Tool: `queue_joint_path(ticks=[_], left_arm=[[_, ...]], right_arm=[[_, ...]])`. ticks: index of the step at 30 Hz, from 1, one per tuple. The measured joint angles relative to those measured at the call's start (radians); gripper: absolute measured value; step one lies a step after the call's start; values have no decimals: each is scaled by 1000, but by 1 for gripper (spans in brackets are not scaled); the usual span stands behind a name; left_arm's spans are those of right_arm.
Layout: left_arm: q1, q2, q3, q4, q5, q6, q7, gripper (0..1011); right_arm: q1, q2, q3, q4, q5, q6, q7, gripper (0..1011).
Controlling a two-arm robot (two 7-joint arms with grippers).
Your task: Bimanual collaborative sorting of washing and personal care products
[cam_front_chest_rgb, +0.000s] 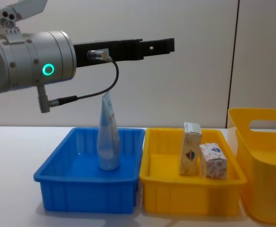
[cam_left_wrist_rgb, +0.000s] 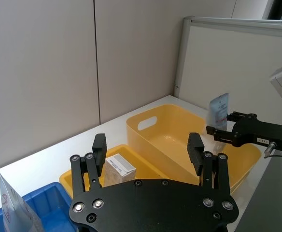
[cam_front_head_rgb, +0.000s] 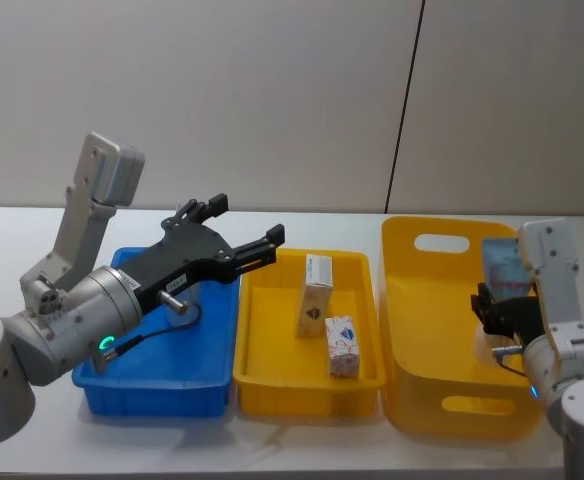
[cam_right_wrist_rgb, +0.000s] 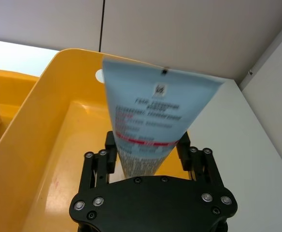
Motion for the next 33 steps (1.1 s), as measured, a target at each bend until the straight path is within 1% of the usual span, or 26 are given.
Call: queue_joint_path(ticks=[4, 9, 10, 29, 33], left_arm=[[0, 0, 0, 0, 0, 0, 0, 1001], [0, 0, 0, 0, 0, 0, 0, 1001], [0, 0, 0, 0, 0, 0, 0, 1001], [0, 0, 0, 0, 0, 0, 0, 1001], [0, 0, 0, 0, 0, 0, 0, 1001]], right_arm=[[0, 0, 0, 3, -2, 0, -2, 845], [0, 0, -1, 5, -4, 0, -3, 952], [0, 0, -1, 6, -4, 0, -3, 1000], [-1, -1, 0, 8, -6, -1, -5, 1003], [-2, -2, 2, 4, -6, -9, -4, 1003]])
